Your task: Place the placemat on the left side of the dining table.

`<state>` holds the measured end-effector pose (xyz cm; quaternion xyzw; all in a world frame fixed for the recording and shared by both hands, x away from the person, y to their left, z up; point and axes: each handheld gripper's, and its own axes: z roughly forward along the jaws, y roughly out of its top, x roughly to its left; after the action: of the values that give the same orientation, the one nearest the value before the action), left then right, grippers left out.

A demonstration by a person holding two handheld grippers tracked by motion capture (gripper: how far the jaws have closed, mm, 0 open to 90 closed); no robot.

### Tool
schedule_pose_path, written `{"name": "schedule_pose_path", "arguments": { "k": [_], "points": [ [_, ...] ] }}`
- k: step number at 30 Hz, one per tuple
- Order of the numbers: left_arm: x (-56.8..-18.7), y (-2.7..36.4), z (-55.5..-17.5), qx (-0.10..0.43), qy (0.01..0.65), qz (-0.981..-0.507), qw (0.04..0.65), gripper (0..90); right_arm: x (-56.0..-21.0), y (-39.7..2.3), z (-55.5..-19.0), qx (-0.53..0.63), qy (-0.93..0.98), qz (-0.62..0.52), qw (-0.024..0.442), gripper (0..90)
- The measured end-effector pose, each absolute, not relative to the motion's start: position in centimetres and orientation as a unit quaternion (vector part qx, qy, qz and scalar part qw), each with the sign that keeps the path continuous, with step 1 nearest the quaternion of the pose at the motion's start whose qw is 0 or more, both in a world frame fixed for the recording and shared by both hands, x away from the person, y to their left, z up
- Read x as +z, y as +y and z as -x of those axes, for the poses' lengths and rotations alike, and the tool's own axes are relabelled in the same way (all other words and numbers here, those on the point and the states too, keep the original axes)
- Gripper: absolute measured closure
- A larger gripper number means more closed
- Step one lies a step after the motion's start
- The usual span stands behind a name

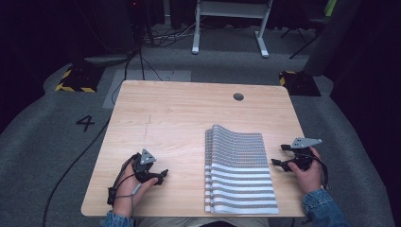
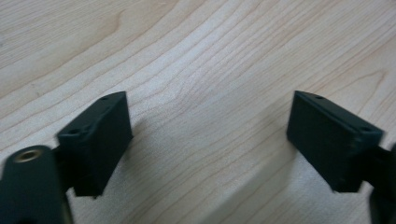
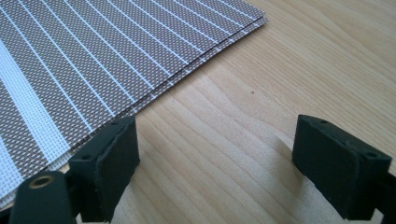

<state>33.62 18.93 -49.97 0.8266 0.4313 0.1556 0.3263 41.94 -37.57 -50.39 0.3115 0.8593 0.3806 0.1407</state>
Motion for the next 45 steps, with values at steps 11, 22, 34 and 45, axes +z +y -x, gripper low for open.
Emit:
{"name": "schedule_pose_path", "arguments": {
  "k": [11,22,34,45],
  "points": [
    [-47.2,18.5,-33.0,0.136,0.412,-0.832,0.345,33.2,-50.4,-37.6,-41.9,0.381,0.859,-0.311,0.141,14.9],
    [-44.6,15.6,-32.6,0.091,0.375,-0.821,0.421,36.4,-50.4,-37.6,-41.9,0.381,0.859,-0.311,0.141,14.9],
    [-46.0,8.6,-33.4,0.043,0.323,-0.841,0.433,35.9,-50.4,-37.1,-41.8,0.382,0.862,-0.303,0.14,15.0],
    [-47.2,4.9,-34.2,-0.034,0.307,-0.835,0.455,35.6,-50.4,-36.4,-41.5,0.385,0.869,-0.281,0.133,15.0]
  ]
}}
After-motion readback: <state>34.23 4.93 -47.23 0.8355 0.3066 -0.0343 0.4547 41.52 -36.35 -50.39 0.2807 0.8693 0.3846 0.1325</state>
